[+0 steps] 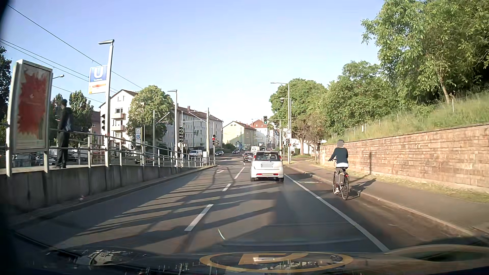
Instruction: Follow the waypoints while adhering to traffic rules and regulations
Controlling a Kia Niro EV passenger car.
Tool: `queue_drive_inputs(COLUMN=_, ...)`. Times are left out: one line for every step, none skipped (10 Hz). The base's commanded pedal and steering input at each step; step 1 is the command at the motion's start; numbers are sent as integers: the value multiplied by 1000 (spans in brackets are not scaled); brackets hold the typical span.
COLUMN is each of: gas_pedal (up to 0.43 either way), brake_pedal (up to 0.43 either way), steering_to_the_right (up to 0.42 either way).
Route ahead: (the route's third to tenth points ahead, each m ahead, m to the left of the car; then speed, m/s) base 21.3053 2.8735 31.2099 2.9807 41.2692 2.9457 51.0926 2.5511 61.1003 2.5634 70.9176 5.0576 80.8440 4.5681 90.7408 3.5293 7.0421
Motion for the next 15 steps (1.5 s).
queue_drive_inputs(gas_pedal=130, brake_pedal=0, steering_to_the_right=-4)
queue_drive_inputs(gas_pedal=118, brake_pedal=0, steering_to_the_right=-9)
queue_drive_inputs(gas_pedal=118, brake_pedal=0, steering_to_the_right=-12)
queue_drive_inputs(gas_pedal=118, brake_pedal=0, steering_to_the_right=-13)
queue_drive_inputs(gas_pedal=118, brake_pedal=0, steering_to_the_right=-13)
queue_drive_inputs(gas_pedal=118, brake_pedal=0, steering_to_the_right=-13)
queue_drive_inputs(gas_pedal=118, brake_pedal=0, steering_to_the_right=-13)
queue_drive_inputs(gas_pedal=118, brake_pedal=0, steering_to_the_right=-13)
queue_drive_inputs(gas_pedal=118, brake_pedal=0, steering_to_the_right=-13)
queue_drive_inputs(gas_pedal=118, brake_pedal=0, steering_to_the_right=-13)
queue_drive_inputs(gas_pedal=118, brake_pedal=0, steering_to_the_right=-13)
queue_drive_inputs(gas_pedal=118, brake_pedal=0, steering_to_the_right=-13)
queue_drive_inputs(gas_pedal=118, brake_pedal=0, steering_to_the_right=-13)
queue_drive_inputs(gas_pedal=118, brake_pedal=0, steering_to_the_right=-10)
queue_drive_inputs(gas_pedal=118, brake_pedal=0, steering_to_the_right=-6)
